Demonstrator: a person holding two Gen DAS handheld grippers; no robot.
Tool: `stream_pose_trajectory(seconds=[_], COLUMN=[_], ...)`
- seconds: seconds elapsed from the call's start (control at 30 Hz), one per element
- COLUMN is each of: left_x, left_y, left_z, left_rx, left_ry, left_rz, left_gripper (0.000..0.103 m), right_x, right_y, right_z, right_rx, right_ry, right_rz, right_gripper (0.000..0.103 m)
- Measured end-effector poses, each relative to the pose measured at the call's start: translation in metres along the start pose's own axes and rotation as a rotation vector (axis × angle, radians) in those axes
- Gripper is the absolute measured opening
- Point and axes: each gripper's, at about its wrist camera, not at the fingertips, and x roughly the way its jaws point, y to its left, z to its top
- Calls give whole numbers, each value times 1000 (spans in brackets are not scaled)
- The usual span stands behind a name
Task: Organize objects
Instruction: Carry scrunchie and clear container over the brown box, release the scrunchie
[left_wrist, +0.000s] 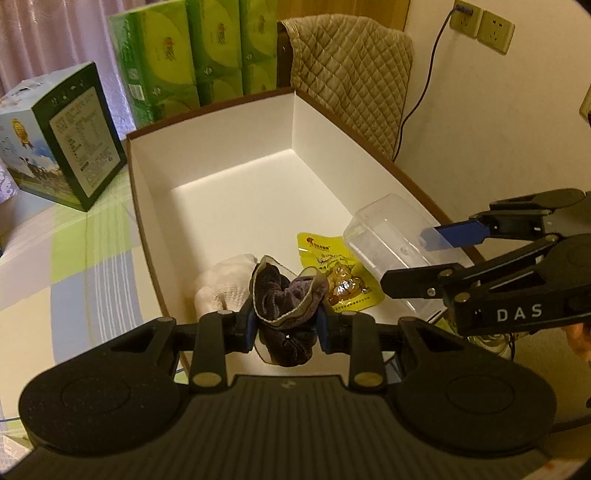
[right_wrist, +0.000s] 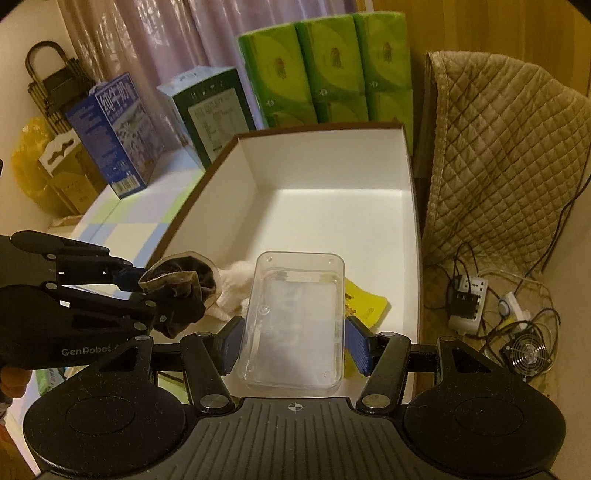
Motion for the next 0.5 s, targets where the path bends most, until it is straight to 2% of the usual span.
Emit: stream_pose_trajectory(seconds=[0.27, 0.5], left_x=[21, 35], left_y=[-3, 0], left_z=[-5, -6], left_rx=[30, 15], left_ry=[64, 121], left_rz=[-10, -13], left_gripper=[27, 29], right_x=[14, 21], right_y=[-6, -9], right_z=[3, 3], right_rx=[-34, -44], right_ry=[54, 77], right_rz=[14, 18], right_gripper=[55, 55])
